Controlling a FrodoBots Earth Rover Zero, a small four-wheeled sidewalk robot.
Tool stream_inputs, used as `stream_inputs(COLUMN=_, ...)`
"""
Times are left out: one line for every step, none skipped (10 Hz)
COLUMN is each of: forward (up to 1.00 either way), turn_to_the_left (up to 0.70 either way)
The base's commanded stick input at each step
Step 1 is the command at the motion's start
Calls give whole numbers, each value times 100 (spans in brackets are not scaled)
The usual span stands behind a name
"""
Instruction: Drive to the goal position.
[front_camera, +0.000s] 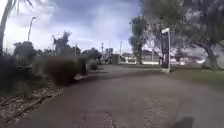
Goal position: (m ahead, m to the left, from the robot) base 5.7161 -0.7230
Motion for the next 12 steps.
stream_inputs(forward=70, turn_to_the_left=-22)
stream_inputs(forward=70, turn_to_the_left=-22)
stream_inputs(forward=70, turn_to_the_left=-22)
stream_inputs(forward=70, turn_to_the_left=-22)
stream_inputs(forward=70, turn_to_the_left=-22)
stream_inputs(forward=70, turn_to_the_left=-19)
stream_inputs(forward=70, turn_to_the_left=-17)
stream_inputs(forward=70, turn_to_the_left=-9)
stream_inputs(forward=70, turn_to_the_left=-9)
stream_inputs(forward=70, turn_to_the_left=-8)
stream_inputs(forward=70, turn_to_the_left=-7)
stream_inputs(forward=70, turn_to_the_left=-7)
